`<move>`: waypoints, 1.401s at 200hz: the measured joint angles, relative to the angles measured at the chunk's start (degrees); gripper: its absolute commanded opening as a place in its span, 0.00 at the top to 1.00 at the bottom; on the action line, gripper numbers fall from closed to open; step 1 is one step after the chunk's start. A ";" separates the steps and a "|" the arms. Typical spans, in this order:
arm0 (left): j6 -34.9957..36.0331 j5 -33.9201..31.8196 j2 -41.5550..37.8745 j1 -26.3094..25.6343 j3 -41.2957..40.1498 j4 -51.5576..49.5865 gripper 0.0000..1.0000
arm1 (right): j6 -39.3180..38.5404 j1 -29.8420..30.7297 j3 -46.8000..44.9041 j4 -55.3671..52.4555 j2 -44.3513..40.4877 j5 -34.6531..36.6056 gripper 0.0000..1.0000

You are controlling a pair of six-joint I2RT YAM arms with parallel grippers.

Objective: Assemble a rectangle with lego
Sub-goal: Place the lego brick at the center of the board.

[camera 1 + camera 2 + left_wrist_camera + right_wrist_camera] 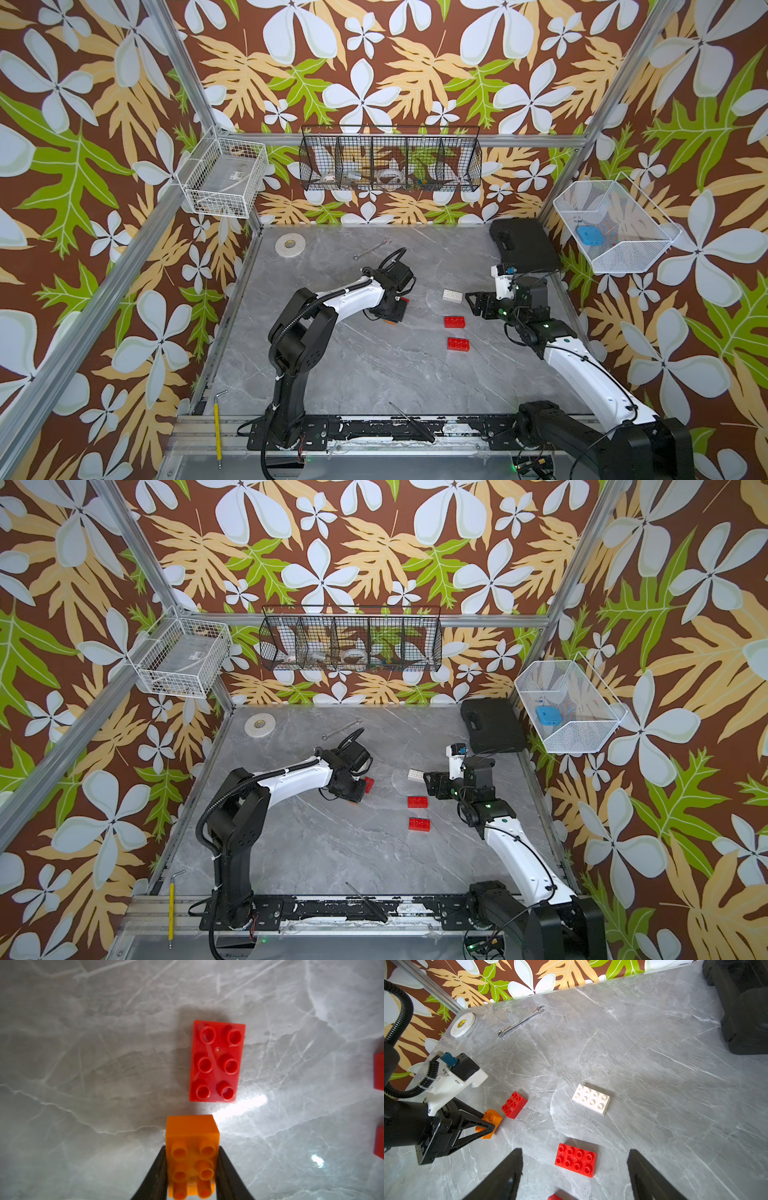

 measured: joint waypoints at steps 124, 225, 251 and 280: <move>1.68 2.84 1.11 -0.22 0.00 0.39 0.79 | 0.00 0.07 -0.02 0.00 0.68 0.00 0.20; 1.44 2.62 2.29 -0.22 1.60 0.20 0.78 | -0.02 0.07 -0.24 0.02 0.92 0.00 0.20; 1.46 2.43 2.75 -0.22 1.95 -0.13 0.78 | -0.07 0.07 -0.31 0.02 0.92 0.00 0.20; 1.46 1.75 3.06 -0.22 2.21 -0.74 0.78 | -0.24 0.07 -0.52 0.04 0.92 0.02 0.20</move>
